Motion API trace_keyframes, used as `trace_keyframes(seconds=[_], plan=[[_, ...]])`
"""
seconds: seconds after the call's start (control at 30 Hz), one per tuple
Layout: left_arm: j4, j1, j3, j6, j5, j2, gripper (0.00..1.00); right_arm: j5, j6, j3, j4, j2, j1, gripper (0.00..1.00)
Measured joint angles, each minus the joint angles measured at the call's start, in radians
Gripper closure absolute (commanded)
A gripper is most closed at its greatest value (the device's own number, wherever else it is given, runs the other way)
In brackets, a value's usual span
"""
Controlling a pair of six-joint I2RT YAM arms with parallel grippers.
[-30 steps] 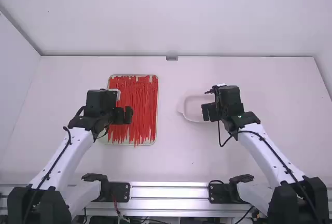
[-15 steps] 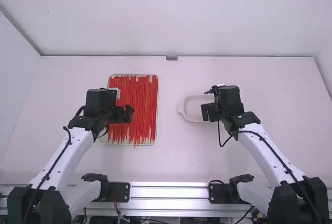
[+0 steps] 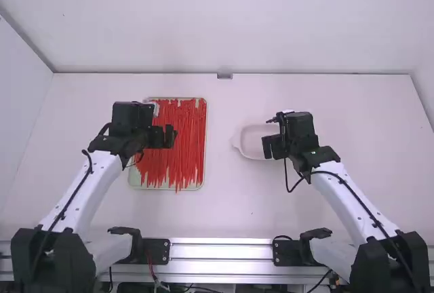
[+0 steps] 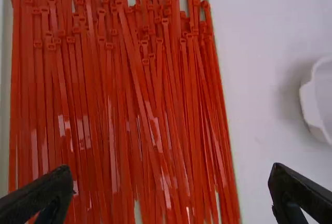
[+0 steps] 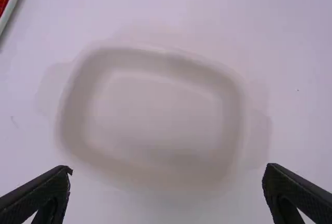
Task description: Fasten the cable tie
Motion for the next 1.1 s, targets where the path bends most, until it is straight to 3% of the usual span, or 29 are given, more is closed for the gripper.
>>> trace_keyframes(seconds=[0.67,0.87,1.1], plan=[[-0.001,-0.029,0.406,0.016,0.040,0.478,0.01,-0.120,-0.002,0.002,0.126,0.000,0.109,0.01],[0.025,-0.029,0.455,0.032,0.090,0.522,0.01,-0.150,0.000,0.002,0.180,0.000,0.137,0.01],[0.048,-0.029,0.485,0.011,0.034,0.526,0.01,-0.157,0.000,0.002,0.230,0.000,0.175,0.01]])
